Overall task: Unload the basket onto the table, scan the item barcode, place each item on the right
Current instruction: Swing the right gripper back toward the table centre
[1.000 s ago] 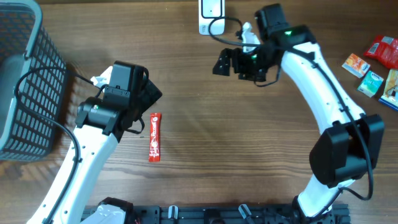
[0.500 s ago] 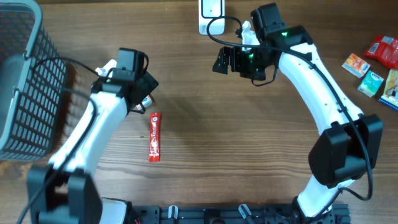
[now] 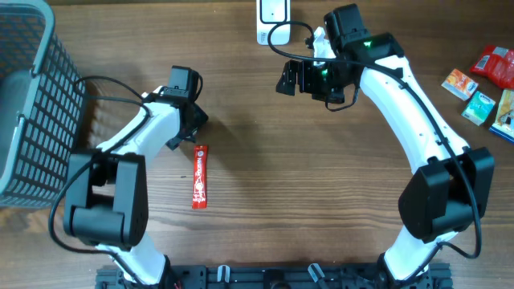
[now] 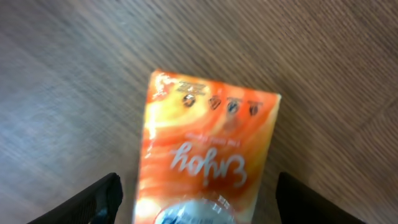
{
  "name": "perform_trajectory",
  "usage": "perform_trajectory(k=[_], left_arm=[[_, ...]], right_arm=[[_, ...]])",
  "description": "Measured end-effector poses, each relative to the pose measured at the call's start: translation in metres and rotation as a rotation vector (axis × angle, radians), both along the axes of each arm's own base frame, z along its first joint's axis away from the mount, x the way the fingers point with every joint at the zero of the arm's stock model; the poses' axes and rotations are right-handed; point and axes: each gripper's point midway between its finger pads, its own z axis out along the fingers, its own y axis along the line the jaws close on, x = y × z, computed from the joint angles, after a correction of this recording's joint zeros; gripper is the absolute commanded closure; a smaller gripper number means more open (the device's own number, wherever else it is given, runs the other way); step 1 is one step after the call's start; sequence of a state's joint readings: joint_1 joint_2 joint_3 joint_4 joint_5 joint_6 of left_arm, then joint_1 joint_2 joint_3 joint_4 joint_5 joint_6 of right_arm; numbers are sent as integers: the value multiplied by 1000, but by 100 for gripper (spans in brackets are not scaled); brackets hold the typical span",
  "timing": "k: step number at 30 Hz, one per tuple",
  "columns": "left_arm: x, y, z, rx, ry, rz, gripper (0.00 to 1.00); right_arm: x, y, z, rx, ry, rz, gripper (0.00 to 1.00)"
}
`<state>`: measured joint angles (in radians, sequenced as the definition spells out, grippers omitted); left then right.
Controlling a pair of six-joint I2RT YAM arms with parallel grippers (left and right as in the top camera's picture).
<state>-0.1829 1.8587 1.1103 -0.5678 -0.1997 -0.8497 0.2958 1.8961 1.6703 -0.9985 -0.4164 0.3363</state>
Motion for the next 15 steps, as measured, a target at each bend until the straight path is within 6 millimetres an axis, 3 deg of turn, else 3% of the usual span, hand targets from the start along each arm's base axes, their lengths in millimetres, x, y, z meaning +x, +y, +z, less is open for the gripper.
perform_trajectory(k=[2, 7, 9, 13, 15], left_arm=[[3, -4, -4, -18, -5, -5, 47], [4, -10, -7, -50, 0, -26, 57], [4, -11, -7, -49, 4, -50, 75], [4, -12, 0, -37, 1, -121, 96], [3, -13, 11, -29, -9, -169, 96]], right_arm=[[0, -1, 0, -6, -2, -2, 0], [0, -3, -1, -17, -1, -6, 0], [0, -4, -2, -26, 1, -9, 0], [0, -6, -3, -36, 0, -13, 0], [1, -7, -3, -40, -1, -14, 0]])
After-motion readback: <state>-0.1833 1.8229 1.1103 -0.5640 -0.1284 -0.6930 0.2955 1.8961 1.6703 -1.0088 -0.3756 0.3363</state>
